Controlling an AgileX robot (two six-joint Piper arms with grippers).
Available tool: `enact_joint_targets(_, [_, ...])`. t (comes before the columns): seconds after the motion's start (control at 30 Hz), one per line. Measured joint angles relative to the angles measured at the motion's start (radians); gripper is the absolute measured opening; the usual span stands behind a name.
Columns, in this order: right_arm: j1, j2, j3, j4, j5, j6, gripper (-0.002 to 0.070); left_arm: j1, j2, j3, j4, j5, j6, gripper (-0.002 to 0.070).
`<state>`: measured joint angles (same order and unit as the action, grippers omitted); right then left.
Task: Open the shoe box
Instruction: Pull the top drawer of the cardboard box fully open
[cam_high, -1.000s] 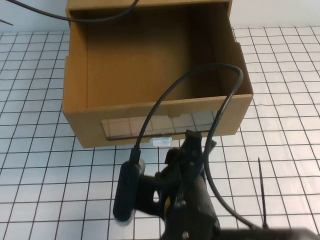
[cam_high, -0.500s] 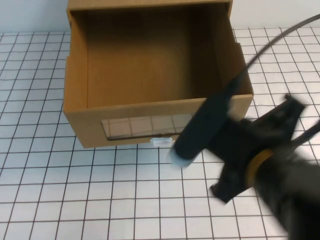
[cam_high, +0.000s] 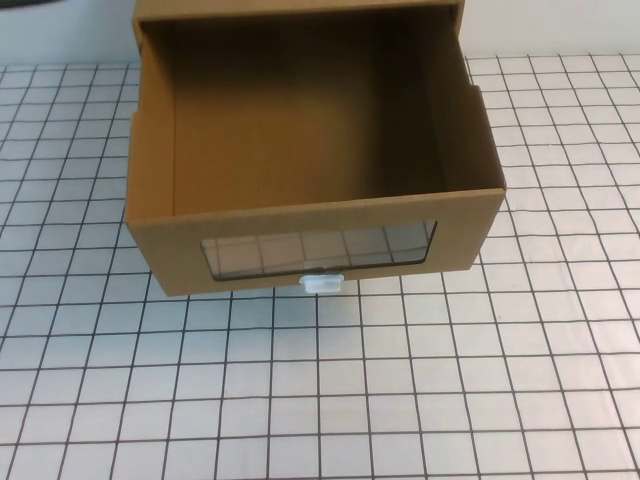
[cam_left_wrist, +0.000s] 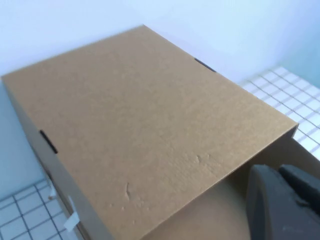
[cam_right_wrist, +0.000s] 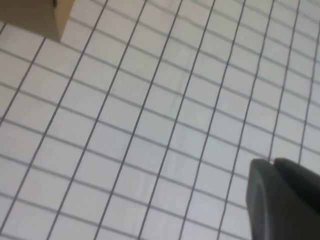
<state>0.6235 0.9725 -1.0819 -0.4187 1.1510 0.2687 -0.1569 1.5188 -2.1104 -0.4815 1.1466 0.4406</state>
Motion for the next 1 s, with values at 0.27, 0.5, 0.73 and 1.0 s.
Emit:
enact_joint_targets(0.27, [-0.168,-0.107,0.072,0.301,-0.002,-0.193,-0.0013,0.0,-0.381,0.57,-0.008,-0.338,0.093,-0.0002])
enact_joint_targets(0.5, [-0.174,-0.358,0.265,0.419,-0.166,-0.203,-0.0013,0.0,-0.828,1.153,-0.016,-0.663,0.134,-0.0002])
enact_joint_targets(0.73, [-0.174,-0.61,0.473,0.469,-0.33,-0.188,-0.0013,0.0,-1.215,1.535,-0.023,-0.779,0.136,-0.0002])
enact_joint_targets(1.0, [-0.174,-0.812,0.628,0.526,-0.401,-0.184,-0.0013,0.0,-1.478,1.768,-0.023,-0.783,0.138,-0.0002])
